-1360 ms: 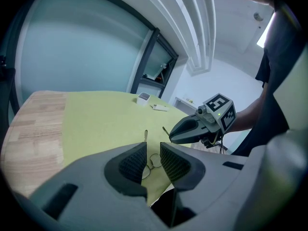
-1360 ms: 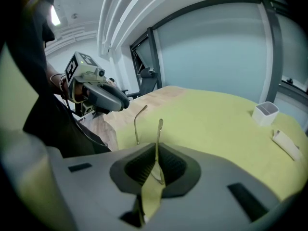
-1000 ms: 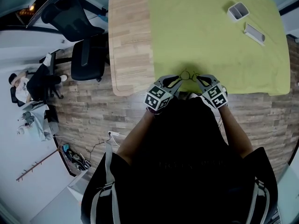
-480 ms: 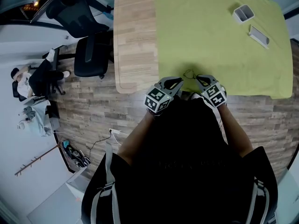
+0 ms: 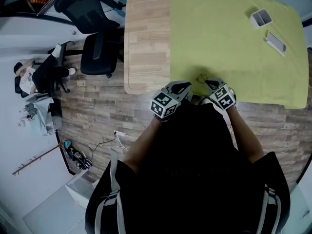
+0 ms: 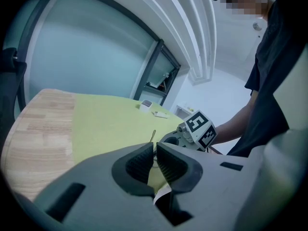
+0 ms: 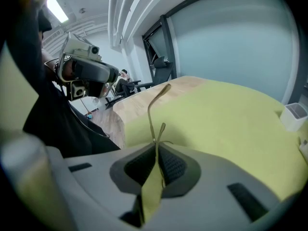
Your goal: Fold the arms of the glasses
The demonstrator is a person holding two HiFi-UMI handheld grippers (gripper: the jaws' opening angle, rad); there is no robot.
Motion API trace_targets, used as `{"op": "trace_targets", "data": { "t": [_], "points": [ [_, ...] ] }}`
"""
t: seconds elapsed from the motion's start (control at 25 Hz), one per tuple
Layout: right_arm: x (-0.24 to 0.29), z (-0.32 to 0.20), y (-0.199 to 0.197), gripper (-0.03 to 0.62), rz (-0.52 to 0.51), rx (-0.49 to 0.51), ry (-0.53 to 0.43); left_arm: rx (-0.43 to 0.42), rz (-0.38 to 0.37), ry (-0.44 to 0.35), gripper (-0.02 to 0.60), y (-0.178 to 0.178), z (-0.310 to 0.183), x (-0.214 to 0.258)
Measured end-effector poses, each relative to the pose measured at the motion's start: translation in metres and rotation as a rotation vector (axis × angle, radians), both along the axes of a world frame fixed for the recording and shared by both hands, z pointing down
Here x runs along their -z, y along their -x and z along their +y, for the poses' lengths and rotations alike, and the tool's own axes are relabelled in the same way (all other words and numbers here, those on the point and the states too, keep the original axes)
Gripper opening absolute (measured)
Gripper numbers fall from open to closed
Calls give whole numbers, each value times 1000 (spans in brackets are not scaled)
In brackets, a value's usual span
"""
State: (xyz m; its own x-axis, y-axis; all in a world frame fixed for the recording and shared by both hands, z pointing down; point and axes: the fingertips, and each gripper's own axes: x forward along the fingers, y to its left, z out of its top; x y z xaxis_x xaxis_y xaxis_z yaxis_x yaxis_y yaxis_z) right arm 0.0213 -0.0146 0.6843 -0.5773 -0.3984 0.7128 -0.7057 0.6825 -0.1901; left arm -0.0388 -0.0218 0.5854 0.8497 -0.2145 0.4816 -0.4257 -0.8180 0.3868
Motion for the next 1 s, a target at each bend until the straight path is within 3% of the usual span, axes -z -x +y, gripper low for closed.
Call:
{"op": "trace_targets", "data": {
  "t": [0.16,0.52,1.0],
  "points": [
    [-6,2,2,34,-2,4,22,12,-2,0,34,4,1,0],
    [-23,13,12,34,75,143,31,45,2,2,20,9,3,1],
    [-45,27,4,34,144,191,69,32,-21,23,18,11,12,-1]
  ]
}}
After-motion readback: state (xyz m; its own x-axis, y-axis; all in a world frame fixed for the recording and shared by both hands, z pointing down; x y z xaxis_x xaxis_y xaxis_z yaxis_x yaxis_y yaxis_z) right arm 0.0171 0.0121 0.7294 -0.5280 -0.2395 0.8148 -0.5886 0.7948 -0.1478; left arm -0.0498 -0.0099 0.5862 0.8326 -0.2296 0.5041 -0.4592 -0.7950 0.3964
